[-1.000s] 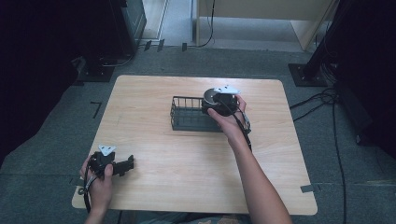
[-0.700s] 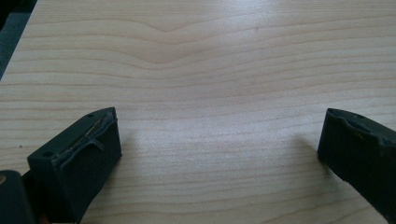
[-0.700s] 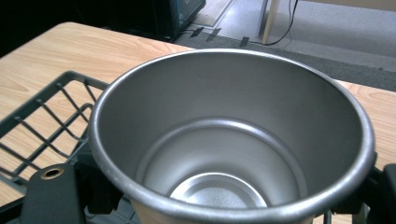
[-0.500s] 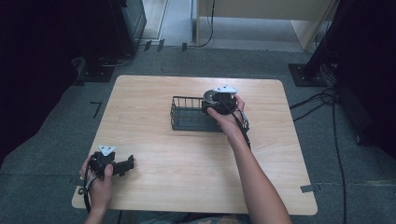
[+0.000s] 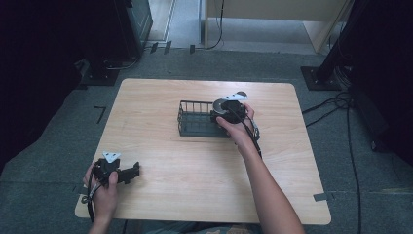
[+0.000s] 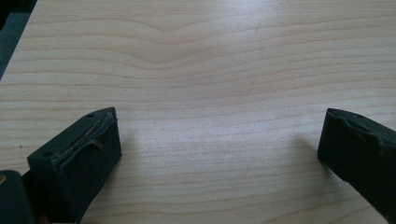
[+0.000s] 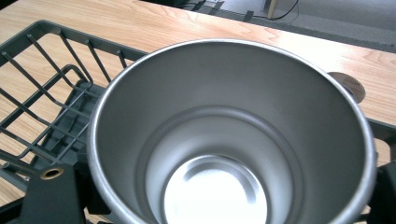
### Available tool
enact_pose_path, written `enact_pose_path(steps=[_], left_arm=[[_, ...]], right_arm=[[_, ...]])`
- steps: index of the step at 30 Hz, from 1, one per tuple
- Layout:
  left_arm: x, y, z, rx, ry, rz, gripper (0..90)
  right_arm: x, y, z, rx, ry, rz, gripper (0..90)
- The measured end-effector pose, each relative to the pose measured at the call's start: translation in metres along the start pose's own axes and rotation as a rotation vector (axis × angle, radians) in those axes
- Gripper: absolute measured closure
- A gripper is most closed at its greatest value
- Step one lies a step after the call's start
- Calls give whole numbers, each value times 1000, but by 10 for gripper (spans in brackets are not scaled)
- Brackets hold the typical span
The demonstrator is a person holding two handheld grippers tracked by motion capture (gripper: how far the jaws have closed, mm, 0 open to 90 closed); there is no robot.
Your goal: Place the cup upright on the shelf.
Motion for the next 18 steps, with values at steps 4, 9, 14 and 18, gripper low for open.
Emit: enact_pose_path(steps=[4,9,14,18], left_arm=[[0,0,0,0,0,0,0],[0,0,0,0,0,0,0],[0,0,0,0,0,0,0],[0,0,0,0,0,0,0]], right_arm=[[2,0,0,5,2,26,163],[6,0,1,7,19,47,88],[13,2,0,24,24,48,20],[23,6,0,29,28,29,7]])
Point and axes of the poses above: each handheld gripper's, and its own axes: x roughly backward along the jaws, y roughly out of its top, z roughly to its left, the point moved 4 cm from there along -x, roughly forward along the jaws, and after that the axes turned 1 degree about y, right-handed, at the moved point
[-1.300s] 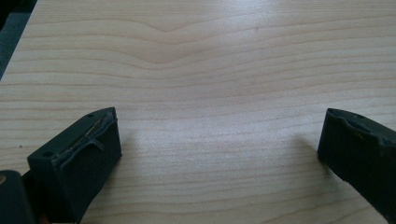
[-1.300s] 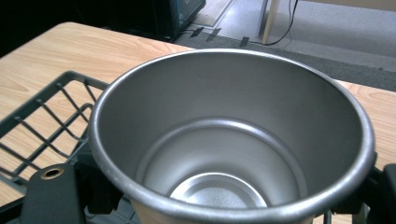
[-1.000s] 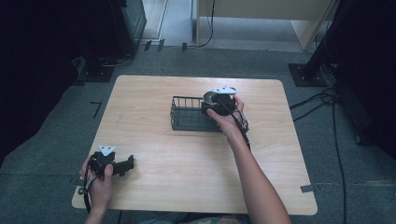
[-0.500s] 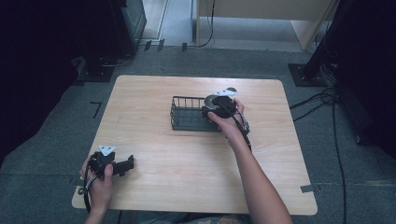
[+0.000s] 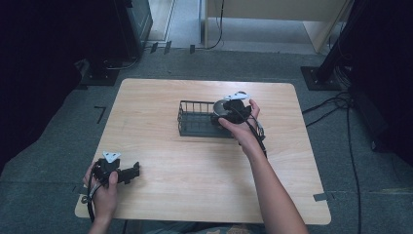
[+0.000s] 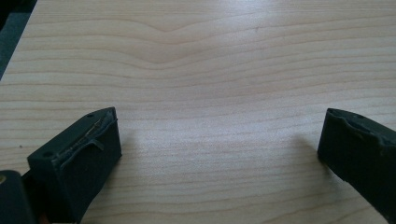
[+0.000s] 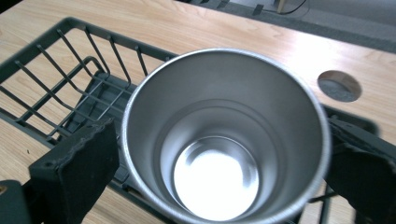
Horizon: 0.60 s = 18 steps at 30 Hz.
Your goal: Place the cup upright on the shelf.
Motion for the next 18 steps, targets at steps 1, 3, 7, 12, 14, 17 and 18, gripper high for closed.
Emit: enact_pose_path(steps=[1,3,7,12,14,17,18], left_arm=[[0,0,0,0,0,0,0],[0,0,0,0,0,0,0],[0,0,0,0,0,0,0],[0,0,0,0,0,0,0],[0,0,0,0,0,0,0],[0,0,0,0,0,-1,0],[0,0,0,0,0,-1,0]], right_arm=[[3,1,0,0,-1,-6,7],[9,2,-1,-5,0,-25,7],[22,1,-2,-12,1,-53,7],[36,-4,-6,-5,2,-72,7],[42,-7,-8,-5,2,-82,7],[51,-11,-13,-11,1,-95,7],[55,-12,-15,-12,1,-99,7]])
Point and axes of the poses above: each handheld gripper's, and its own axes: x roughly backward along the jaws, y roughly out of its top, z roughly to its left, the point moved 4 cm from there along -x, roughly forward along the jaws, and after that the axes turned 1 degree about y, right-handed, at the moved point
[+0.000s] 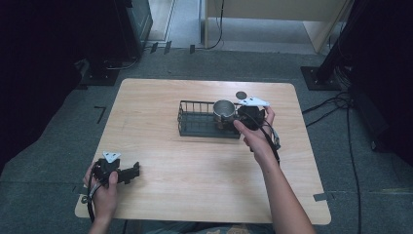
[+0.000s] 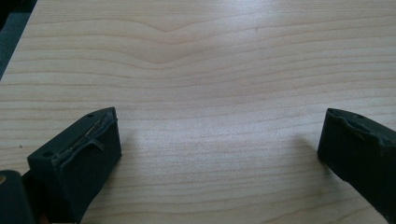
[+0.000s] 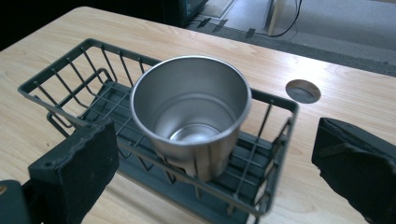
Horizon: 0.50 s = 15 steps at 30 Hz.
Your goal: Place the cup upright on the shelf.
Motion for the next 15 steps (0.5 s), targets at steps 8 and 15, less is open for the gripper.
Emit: enact_pose_path(steps=[8,15], left_arm=[[0,0,0,-1,0,0,0],[0,0,0,3,0,-2,0]], right_arm=[[28,-13,-13,-1,-26,-26,7],[44,-27,-25,-9,-50,-31,8]])
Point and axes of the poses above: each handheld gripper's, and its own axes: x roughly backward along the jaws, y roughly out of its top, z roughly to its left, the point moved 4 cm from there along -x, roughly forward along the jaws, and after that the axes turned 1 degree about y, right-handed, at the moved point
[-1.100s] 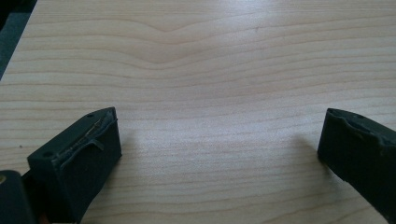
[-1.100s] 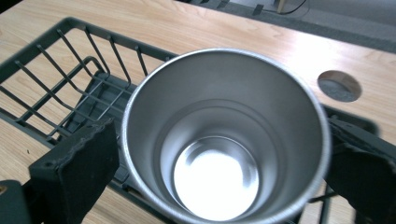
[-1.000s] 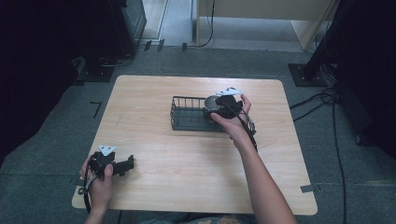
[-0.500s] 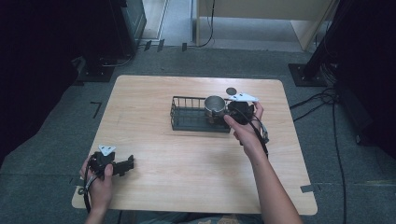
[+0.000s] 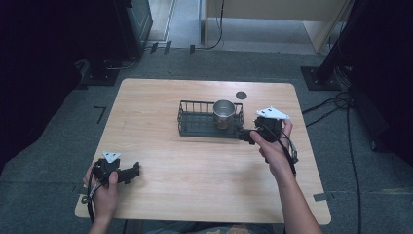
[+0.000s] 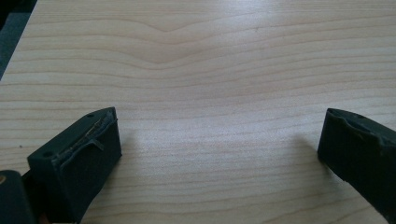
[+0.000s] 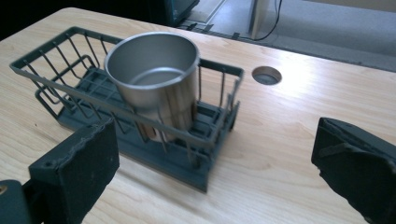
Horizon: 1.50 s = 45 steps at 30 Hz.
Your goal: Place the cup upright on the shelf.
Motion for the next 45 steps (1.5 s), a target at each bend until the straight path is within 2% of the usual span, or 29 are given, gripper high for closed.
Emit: enact_pose_path(steps=[8,21,31,34,45], left_arm=[[0,0,0,-5,0,4,0],[0,0,0,-5,0,4,0],[0,0,0,-5,0,4,0],[0,0,0,-5,0,4,0],[0,0,0,-5,0,4,0]], right_arm=[[22,-26,-22,-11,-43,7,10],[44,-73,-52,-80,-90,9,20],[52,-113,-67,-109,-117,50,27],[54,-120,-70,-120,-129,57,41],[65,-161,-86,-144,-180,123,43]])
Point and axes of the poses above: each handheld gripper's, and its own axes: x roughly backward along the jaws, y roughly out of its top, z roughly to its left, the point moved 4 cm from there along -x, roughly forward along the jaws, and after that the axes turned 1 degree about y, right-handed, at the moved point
